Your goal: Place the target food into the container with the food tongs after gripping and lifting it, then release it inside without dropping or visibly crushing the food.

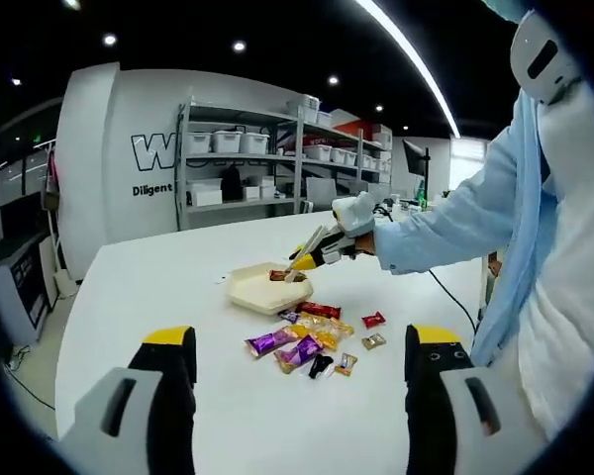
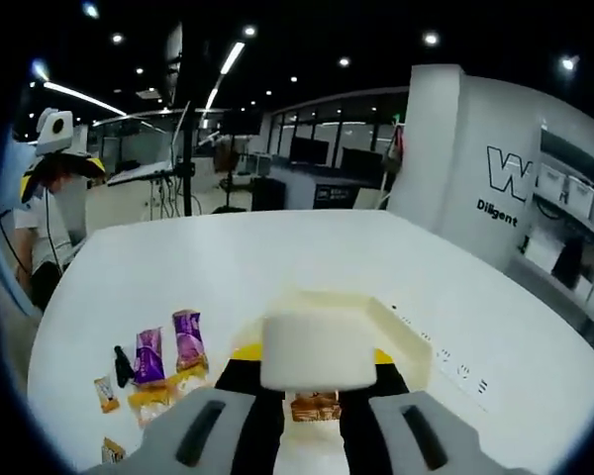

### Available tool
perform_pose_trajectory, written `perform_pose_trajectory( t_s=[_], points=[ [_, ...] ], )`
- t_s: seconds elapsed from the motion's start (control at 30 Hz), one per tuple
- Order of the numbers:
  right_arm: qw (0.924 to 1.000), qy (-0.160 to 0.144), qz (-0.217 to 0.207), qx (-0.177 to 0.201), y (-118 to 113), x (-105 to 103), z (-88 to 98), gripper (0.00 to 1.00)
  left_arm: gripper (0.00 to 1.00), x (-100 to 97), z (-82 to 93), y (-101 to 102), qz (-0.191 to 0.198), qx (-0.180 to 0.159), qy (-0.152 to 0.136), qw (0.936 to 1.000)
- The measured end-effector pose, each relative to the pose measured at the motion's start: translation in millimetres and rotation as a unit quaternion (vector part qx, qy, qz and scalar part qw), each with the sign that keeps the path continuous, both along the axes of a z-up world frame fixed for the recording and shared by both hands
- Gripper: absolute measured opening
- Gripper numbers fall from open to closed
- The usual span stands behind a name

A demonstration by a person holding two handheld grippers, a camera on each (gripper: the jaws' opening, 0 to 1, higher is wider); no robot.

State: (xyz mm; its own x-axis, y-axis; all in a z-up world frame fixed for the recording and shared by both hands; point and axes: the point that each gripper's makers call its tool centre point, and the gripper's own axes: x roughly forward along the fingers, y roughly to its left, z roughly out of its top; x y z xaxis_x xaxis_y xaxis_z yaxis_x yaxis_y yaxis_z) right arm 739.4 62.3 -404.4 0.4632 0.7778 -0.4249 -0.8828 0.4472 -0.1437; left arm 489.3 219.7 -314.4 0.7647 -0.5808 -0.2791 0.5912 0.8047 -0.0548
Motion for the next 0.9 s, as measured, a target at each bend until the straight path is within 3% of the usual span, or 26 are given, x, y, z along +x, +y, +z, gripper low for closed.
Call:
perform_pose_trajectory(
  t_s=[0.43,0.9],
  points=[
    [1.0,0.004,0.002,0.004,4.0,11.0,-4.7,0.15,0.84,-4.4,-2.1,8.4,0.011,0.003,0.004,0.9999],
    [0.9999,0.004,-0.003,0.016,-2.6,0.8,2.1,0.16,0.84,-3.7,-0.9,3.3,0.004,0.006,0.004,1.0]
  ],
)
